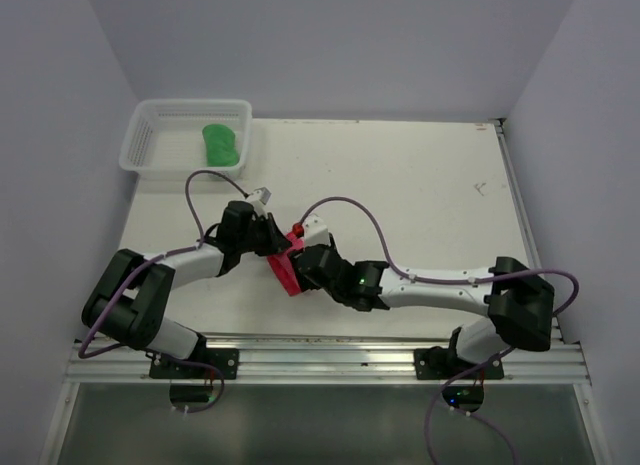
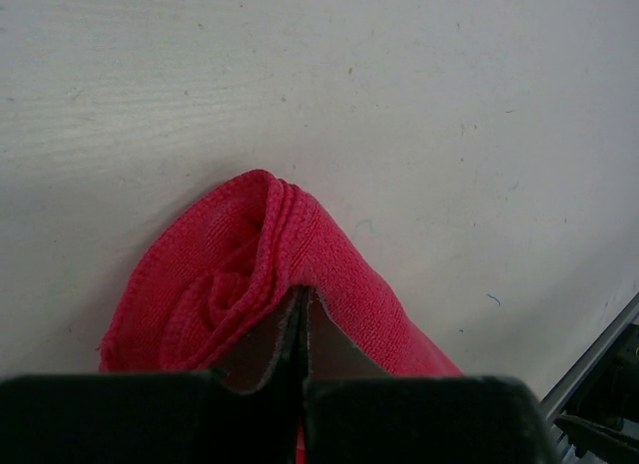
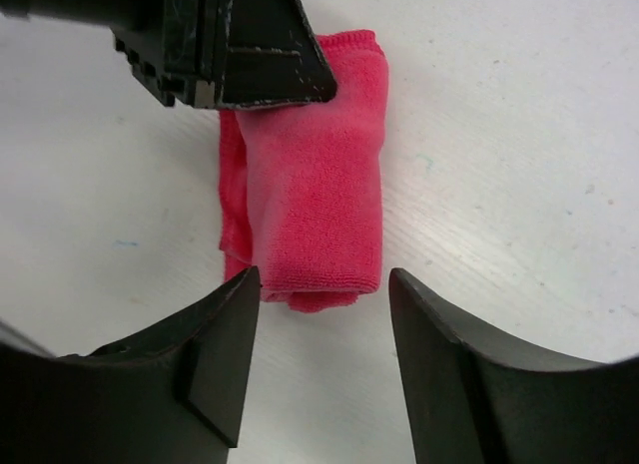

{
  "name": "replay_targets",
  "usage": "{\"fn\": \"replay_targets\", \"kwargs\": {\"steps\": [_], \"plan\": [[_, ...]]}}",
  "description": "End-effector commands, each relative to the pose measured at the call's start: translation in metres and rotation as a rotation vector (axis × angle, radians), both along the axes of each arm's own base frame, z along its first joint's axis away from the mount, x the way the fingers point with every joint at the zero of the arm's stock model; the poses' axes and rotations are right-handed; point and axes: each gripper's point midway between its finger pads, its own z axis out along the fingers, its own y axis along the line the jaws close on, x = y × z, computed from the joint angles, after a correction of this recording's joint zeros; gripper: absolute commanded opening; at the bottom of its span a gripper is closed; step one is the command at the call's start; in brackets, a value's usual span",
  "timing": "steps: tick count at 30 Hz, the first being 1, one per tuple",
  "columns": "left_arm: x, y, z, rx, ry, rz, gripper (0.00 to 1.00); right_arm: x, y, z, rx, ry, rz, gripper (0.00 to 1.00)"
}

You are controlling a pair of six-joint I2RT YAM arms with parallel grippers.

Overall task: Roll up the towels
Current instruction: Roll the towel

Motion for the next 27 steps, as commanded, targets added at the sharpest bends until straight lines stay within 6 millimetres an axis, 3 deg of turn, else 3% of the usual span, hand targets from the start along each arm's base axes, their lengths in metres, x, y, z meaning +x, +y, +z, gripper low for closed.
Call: {"fn": "replay_targets", "kwargs": {"steps": [1,2,4,5,13,17,22,27], "plan": [[-0.035,0.029,-0.048,0.146,0.152,0.039,0.01,-0.003,0.01,0.024,0.238,0.103,-0.003,0.61],[-0.035,0.029,-0.048,0.146,0.151,0.04,0.01,0.007,0.007,0.028,0.29,0.116,-0.026,0.63],[-0.038,0.03,-0.051,0.15,0.161,0.039,0.01,0.001,0.006,0.016,0.352,0.227,-0.022,0.67],[-0.038,0.03,-0.049,0.146,0.159,0.044,0.01,0.012,0.005,0.019,0.404,0.244,-0.045,0.67],[-0.039,0.029,-0.044,0.126,0.151,0.053,0.0,0.014,0.014,-0.019,0.522,0.462,-0.093,0.69],[-0.04,0.03,-0.043,0.126,0.147,0.055,0.0,0.011,0.016,-0.041,0.516,0.521,-0.116,0.69],[-0.044,0.033,-0.046,0.128,0.152,0.064,0.0,0.008,-0.003,-0.072,0.445,0.532,-0.187,0.69],[-0.045,0.033,-0.046,0.123,0.155,0.072,0.0,0.0,0.002,-0.077,0.451,0.561,-0.142,0.63]]}}
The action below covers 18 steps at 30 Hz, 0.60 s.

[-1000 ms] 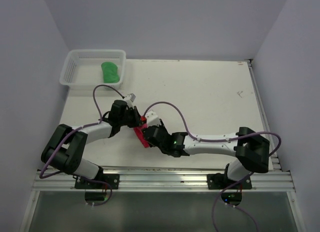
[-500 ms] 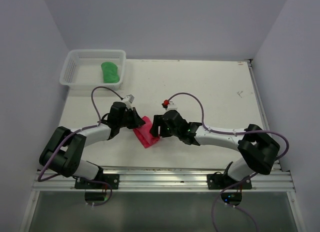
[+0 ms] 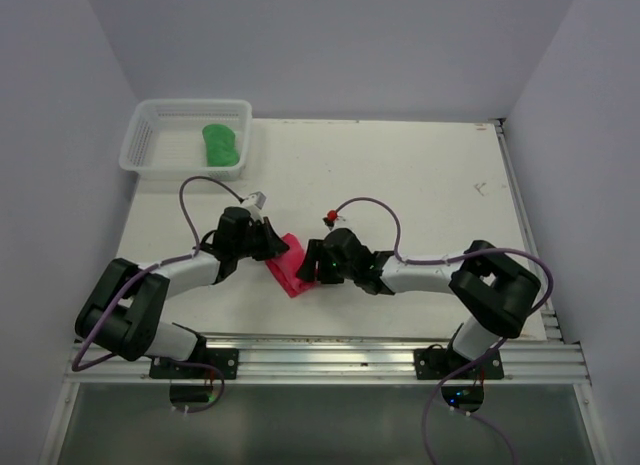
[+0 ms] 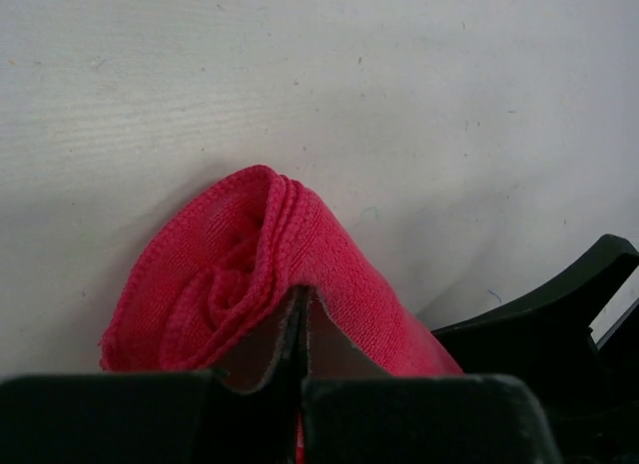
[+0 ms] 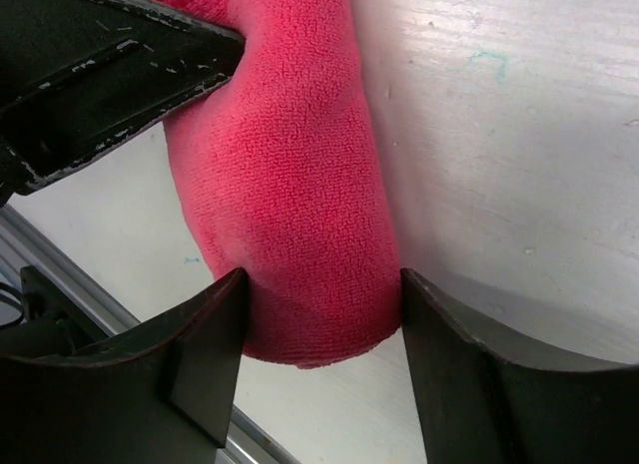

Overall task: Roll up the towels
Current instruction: Roll the towel

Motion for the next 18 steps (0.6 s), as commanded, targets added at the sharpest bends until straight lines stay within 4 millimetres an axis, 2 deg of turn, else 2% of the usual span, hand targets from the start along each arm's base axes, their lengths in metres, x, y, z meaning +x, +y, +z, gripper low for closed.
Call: {"fn": "replay_targets", "kwargs": {"steps": [1,3,4,5,8,9,11,12,14,15,16,18], "plan": [[-0.034,0.026,-0.045,0.127,0.166,0.035,0.0,-0.007,0.002,-0.009,0.014,0.021,0.03,0.59],[-0.033,0.026,-0.042,0.125,0.161,0.039,0.0,-0.01,0.008,-0.005,0.018,0.0,0.056,0.52],[-0.029,0.025,-0.039,0.123,0.151,0.042,0.0,-0.01,0.01,-0.001,0.02,-0.012,0.068,0.44],[-0.026,0.025,-0.035,0.125,0.141,0.044,0.0,-0.014,0.013,0.001,0.013,-0.032,0.086,0.41],[-0.017,0.033,-0.024,0.141,0.129,0.08,0.0,-0.015,0.012,0.013,-0.078,-0.161,0.109,0.27],[-0.011,0.036,-0.017,0.137,0.125,0.097,0.0,-0.014,0.015,0.019,-0.1,-0.203,0.107,0.26],[-0.006,0.04,-0.005,0.137,0.114,0.109,0.14,-0.017,0.01,0.022,-0.208,-0.298,0.11,0.23],[0.0,0.042,0.005,0.141,0.106,0.12,0.16,-0.016,0.013,0.03,-0.228,-0.333,0.104,0.22],[0.005,0.041,0.019,0.132,0.08,0.122,0.19,-0.021,0.011,0.027,-0.302,-0.376,0.111,0.2],[0.007,0.041,0.027,0.13,0.077,0.127,0.27,-0.014,0.01,0.034,-0.33,-0.422,0.079,0.19],[0.008,0.041,0.031,0.127,0.075,0.13,0.3,-0.014,0.004,0.031,-0.381,-0.439,0.072,0.19],[0.009,0.039,0.041,0.116,0.071,0.128,0.37,-0.019,0.009,0.033,-0.428,-0.493,0.084,0.2]]}}
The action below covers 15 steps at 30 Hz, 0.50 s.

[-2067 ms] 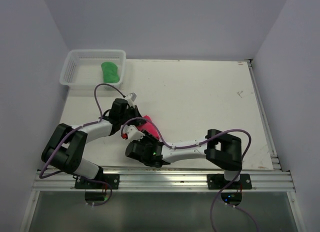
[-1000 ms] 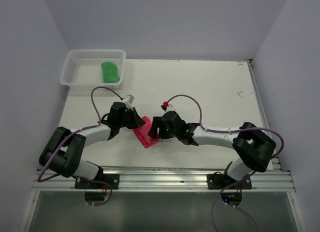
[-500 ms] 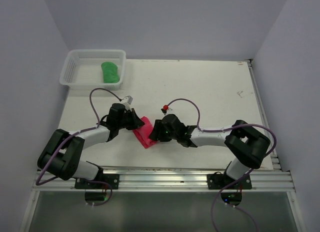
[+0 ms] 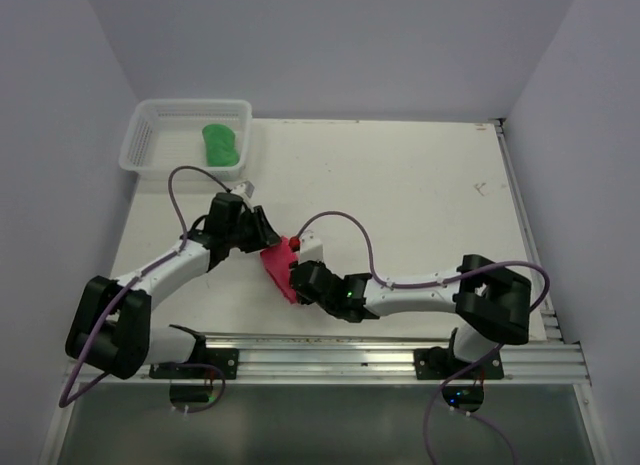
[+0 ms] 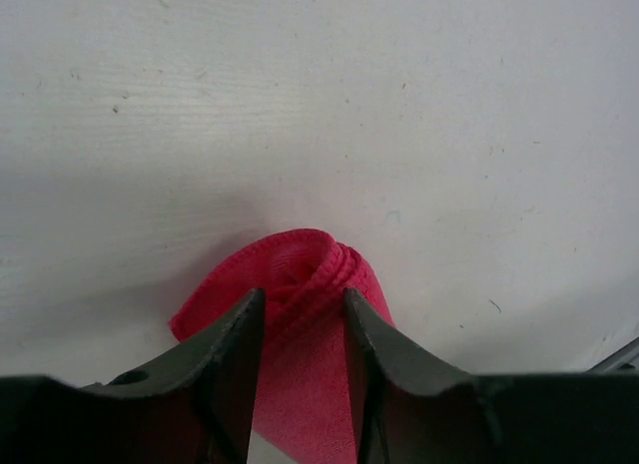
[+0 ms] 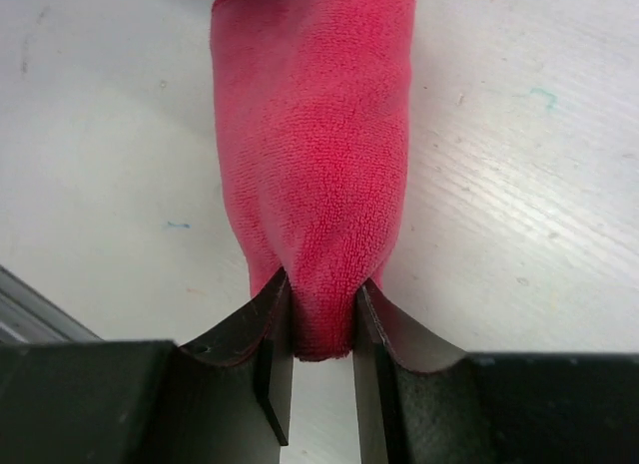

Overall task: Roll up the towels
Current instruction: Roll the towel

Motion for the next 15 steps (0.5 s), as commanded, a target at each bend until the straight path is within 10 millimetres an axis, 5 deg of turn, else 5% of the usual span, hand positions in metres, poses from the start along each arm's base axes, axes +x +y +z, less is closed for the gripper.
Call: {"fn": "replay_targets", "kwargs": {"steps": [1,3,6,15], "plan": [[0.005,0.013,0.016,0.051,-0.003,0.038,0.42,0.014,-0.018,0.012,-0.184,-0.19,-0.07,0.2],[0.002,0.015,0.018,0.056,0.016,0.05,0.44,0.012,-0.012,0.011,-0.235,-0.228,-0.076,0.2],[-0.005,0.012,0.022,0.032,0.029,0.032,0.63,0.009,-0.007,0.005,-0.308,-0.278,-0.074,0.2],[-0.031,0.018,0.041,0.006,0.026,0.035,1.0,-0.002,0.013,0.014,-0.324,-0.347,-0.065,0.21]]}}
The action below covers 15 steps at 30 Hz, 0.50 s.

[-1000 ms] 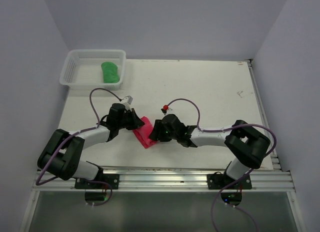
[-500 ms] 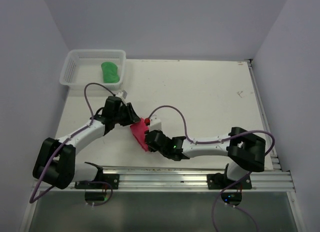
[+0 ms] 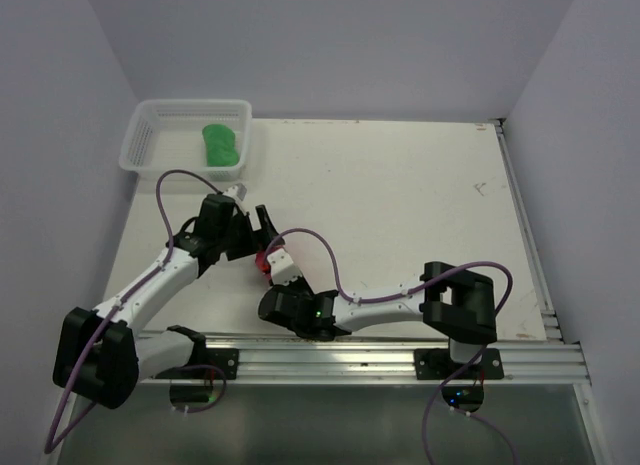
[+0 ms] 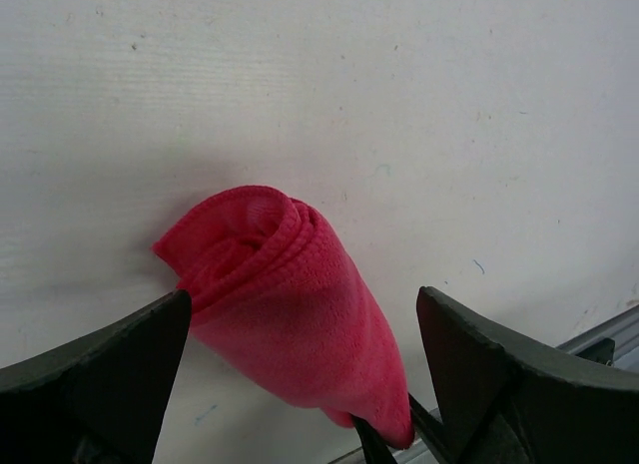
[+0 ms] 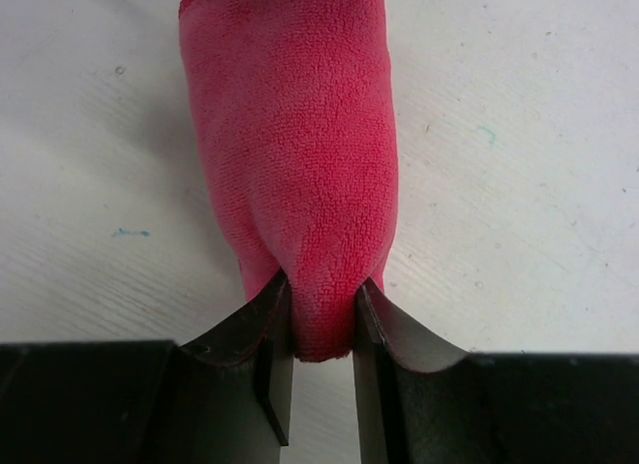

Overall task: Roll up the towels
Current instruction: Roll the towel

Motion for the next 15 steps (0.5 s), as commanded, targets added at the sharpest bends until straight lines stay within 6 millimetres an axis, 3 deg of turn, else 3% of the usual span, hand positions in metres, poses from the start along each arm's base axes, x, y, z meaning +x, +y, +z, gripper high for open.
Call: {"fn": "replay_targets", "kwargs": {"steps": [1,4,8,15], "plan": [[-0.011,0.005,0.018,-0.019,-0.021,0.012,1.0,0.006,0.004,0.017,-0.007,-0.078,-0.032,0.21],[-0.021,0.003,0.02,-0.06,-0.021,0.016,1.0,0.003,0.011,0.021,0.004,-0.096,-0.015,0.22],[-0.034,0.003,0.0,-0.077,0.034,0.021,1.0,0.001,0.019,0.02,-0.003,-0.109,-0.005,0.22],[-0.046,0.001,-0.008,-0.106,0.06,0.021,1.0,-0.007,0.035,0.015,-0.031,-0.152,0.013,0.22]]}}
